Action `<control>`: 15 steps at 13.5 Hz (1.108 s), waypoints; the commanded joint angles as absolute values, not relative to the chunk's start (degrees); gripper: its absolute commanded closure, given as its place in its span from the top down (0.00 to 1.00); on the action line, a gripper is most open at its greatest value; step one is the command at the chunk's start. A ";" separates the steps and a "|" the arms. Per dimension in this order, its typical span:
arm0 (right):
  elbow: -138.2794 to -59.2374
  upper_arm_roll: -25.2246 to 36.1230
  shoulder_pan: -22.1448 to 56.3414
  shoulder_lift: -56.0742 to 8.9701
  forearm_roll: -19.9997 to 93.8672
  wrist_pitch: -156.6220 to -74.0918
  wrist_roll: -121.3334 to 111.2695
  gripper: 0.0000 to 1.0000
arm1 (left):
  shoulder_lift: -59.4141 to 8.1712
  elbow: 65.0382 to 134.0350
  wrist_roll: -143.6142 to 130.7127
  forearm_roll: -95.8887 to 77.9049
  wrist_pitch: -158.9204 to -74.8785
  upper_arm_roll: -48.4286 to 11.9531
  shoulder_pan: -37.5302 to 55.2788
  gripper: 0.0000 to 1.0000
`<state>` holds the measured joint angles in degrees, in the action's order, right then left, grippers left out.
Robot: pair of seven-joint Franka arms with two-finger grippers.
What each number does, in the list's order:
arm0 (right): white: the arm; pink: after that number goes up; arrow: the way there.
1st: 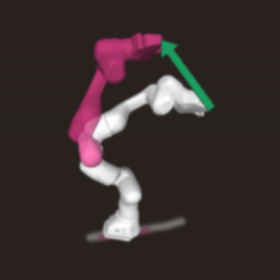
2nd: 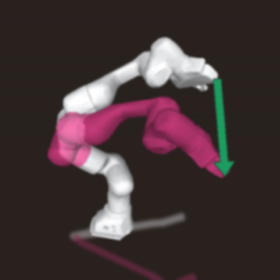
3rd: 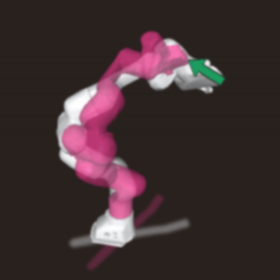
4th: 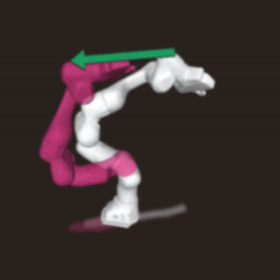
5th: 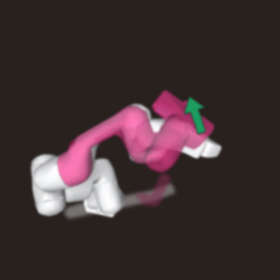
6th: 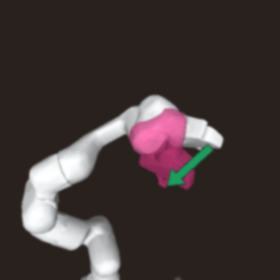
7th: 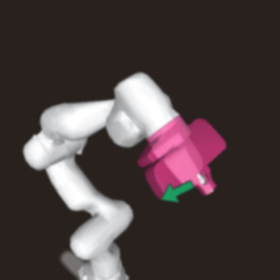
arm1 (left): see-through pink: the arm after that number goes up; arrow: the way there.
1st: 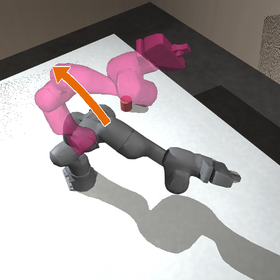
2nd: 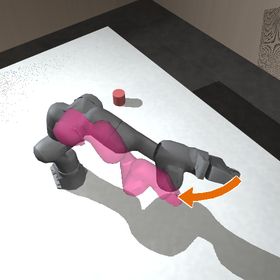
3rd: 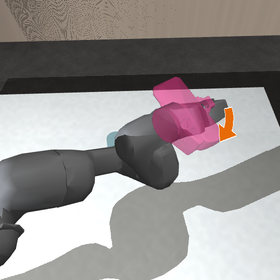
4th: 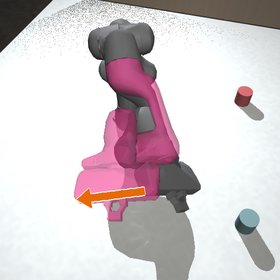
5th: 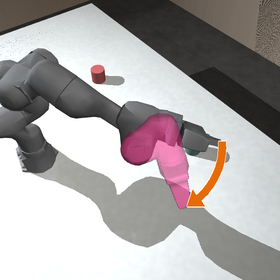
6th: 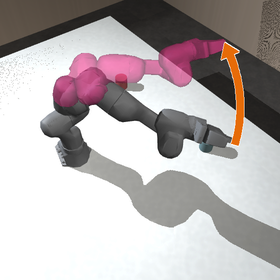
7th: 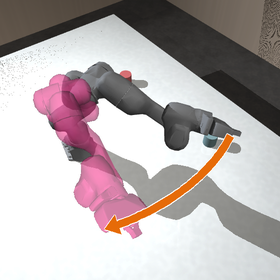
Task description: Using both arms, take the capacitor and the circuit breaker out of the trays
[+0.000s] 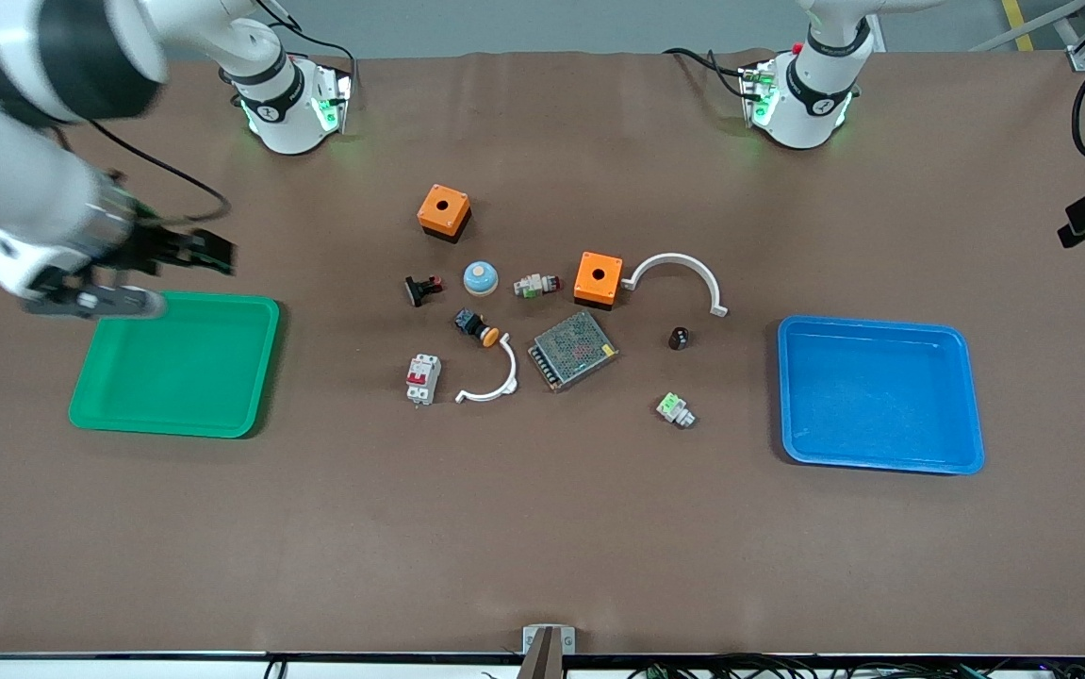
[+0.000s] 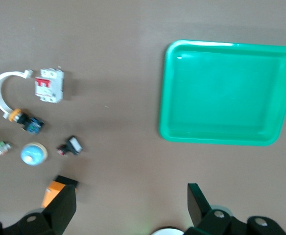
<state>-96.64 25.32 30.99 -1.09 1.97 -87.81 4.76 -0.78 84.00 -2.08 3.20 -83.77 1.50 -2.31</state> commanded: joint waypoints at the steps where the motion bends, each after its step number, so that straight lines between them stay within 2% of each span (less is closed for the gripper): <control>1: -102.65 24.79 24.46 5.18 0.09 -87.90 -4.27 1.00 | 1.93 86.22 -1.58 3.08 -83.58 0.70 -2.11 1.00; 5: -102.66 24.79 18.65 5.89 -4.22 -86.75 -11.50 1.00 | 1.49 86.05 -1.58 2.29 -84.20 0.62 -2.55 1.00; 10: -102.04 24.87 10.21 5.45 -4.74 -90.25 -20.03 1.00 | 1.41 86.04 -0.62 2.20 -84.11 0.62 -2.72 1.00; 15: -92.74 24.26 10.28 1.07 -4.31 -91.06 -19.25 1.00 | 1.41 85.96 -0.62 0.70 -84.20 0.62 -2.64 1.00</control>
<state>-97.53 25.40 9.78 4.00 -3.79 -92.08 -19.79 0.46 85.30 -1.93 2.09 -83.81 0.81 -2.27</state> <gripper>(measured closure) 0.000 0.000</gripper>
